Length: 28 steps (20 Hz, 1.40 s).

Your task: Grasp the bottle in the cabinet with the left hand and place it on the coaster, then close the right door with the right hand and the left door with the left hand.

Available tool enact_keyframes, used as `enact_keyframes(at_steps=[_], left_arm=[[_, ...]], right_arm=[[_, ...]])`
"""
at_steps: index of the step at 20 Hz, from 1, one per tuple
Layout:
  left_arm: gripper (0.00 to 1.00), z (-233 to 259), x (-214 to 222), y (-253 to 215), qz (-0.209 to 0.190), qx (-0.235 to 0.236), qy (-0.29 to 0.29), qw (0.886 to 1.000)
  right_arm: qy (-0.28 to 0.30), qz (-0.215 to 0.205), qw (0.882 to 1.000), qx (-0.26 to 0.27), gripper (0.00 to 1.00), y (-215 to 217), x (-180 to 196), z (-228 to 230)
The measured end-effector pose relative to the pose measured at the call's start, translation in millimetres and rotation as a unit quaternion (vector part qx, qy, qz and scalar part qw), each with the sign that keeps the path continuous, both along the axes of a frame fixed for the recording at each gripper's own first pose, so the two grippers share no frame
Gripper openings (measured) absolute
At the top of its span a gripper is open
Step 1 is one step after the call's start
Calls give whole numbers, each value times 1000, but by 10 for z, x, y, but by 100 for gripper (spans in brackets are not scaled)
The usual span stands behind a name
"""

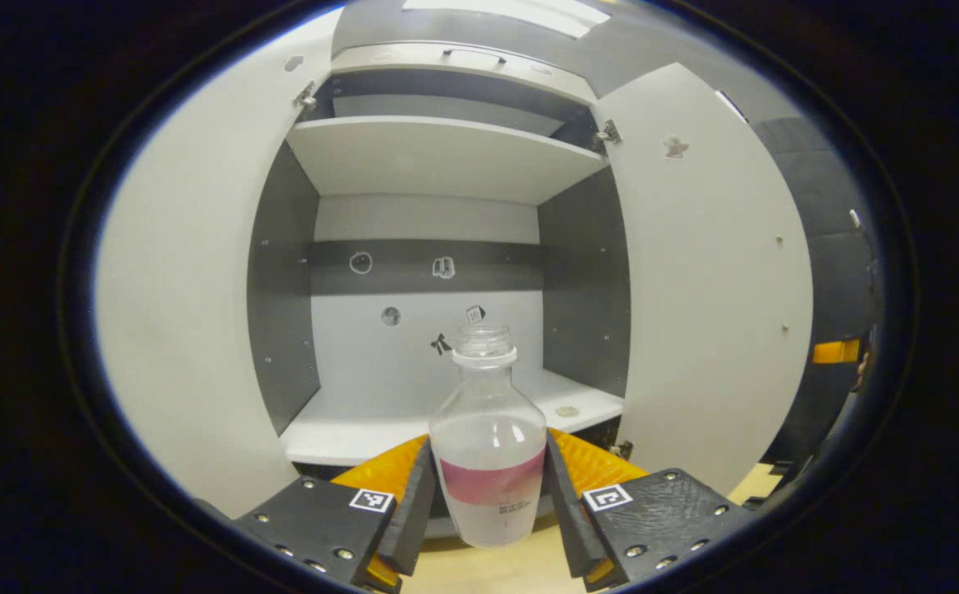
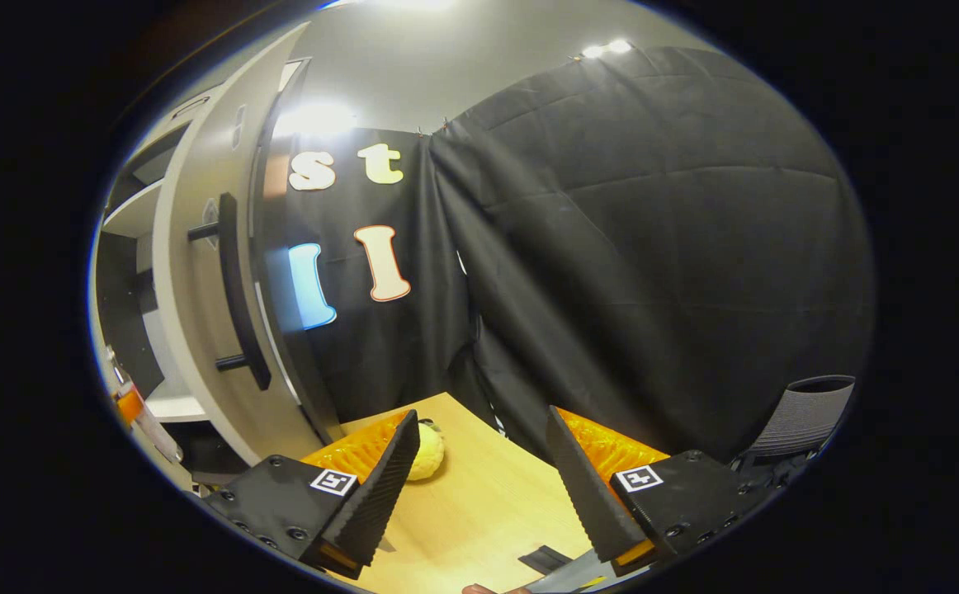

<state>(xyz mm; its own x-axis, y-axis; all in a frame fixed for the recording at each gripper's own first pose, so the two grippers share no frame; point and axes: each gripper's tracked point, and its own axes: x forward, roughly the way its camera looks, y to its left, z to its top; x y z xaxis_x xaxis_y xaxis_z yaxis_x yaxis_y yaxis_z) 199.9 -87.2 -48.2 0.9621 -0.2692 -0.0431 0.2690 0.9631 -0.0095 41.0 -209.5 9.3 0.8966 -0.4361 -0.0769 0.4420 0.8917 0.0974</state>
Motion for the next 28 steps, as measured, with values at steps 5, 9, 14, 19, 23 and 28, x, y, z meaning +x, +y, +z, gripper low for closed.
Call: enact_keyframes(at_steps=[5, 9, 14, 19, 23, 28], left_arm=[[68, -595, -488, 28, -5, 6, 24, 1000], [68, -1023, -839, 23, -13, -8, 34, 999], [68, -1474, -1200, 34, -12, -9, 37, 999], [68, -2131, -1497, -30, -17, -20, 71, 997], [68, -2471, -1581, -60, -15, -13, 89, 996], [69, -2607, -1556, -152, -16, -7, 87, 996]], right_arm=[[1, 8, 1000, -6, 98, 164, -238, -15], [8, 23, 1000, -17, 98, 272, -411, -6], [11, 42, 999, -28, 98, 384, -575, -15], [33, 57, 997, -36, 98, 498, -671, -39], [51, 56, 995, -66, 98, 437, -686, 6], [68, 58, 995, -42, 98, 533, -665, -155]])
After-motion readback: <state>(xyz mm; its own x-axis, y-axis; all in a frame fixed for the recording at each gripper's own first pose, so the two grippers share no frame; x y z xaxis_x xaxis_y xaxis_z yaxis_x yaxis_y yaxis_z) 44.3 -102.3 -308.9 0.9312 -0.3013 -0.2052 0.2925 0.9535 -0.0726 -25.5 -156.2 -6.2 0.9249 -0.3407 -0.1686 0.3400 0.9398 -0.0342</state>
